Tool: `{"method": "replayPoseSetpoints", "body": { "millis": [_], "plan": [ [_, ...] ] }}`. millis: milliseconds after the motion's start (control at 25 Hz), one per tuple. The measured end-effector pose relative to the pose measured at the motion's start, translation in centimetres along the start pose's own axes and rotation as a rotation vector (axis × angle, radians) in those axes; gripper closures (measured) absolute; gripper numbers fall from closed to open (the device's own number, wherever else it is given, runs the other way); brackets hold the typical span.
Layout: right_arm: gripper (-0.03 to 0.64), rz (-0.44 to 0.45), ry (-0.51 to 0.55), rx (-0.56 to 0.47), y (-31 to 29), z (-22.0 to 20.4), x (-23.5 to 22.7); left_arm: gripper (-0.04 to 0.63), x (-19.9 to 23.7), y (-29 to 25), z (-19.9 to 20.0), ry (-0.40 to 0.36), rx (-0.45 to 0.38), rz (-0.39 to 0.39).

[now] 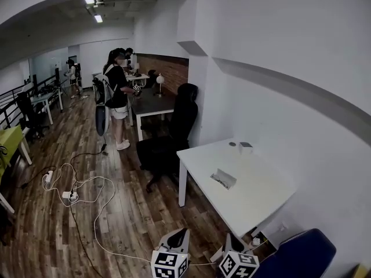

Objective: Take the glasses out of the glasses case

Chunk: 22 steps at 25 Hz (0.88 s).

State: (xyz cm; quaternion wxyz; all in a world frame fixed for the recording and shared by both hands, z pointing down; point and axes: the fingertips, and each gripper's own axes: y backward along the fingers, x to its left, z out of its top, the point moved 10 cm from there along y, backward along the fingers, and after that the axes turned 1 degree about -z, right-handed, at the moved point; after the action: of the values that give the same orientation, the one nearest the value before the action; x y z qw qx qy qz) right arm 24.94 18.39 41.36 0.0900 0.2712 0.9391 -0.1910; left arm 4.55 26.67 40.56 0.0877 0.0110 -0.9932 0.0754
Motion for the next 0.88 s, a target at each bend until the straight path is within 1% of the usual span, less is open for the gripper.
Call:
{"method": "replayPoseSetpoints", "body": {
  "millis": [440,640,880],
  "plan": [
    [0.584,-0.011,0.003,-0.005,-8.3,2.5,1.7,0.577,6.1,-6.7,1.9,-0.009,-0.019,-0.006],
    [0.584,-0.031,-0.007,-0.001,-10.2,2.6,2.3,0.577,7.8,-8.5,2.3,-0.020,-0.015,-0.022],
    [0.584,-0.070,-0.029,0.029,-11.2,2.2,1.5,0.577,8.6,-9.7,1.7,0.003,0.006,-0.026]
  ]
}}
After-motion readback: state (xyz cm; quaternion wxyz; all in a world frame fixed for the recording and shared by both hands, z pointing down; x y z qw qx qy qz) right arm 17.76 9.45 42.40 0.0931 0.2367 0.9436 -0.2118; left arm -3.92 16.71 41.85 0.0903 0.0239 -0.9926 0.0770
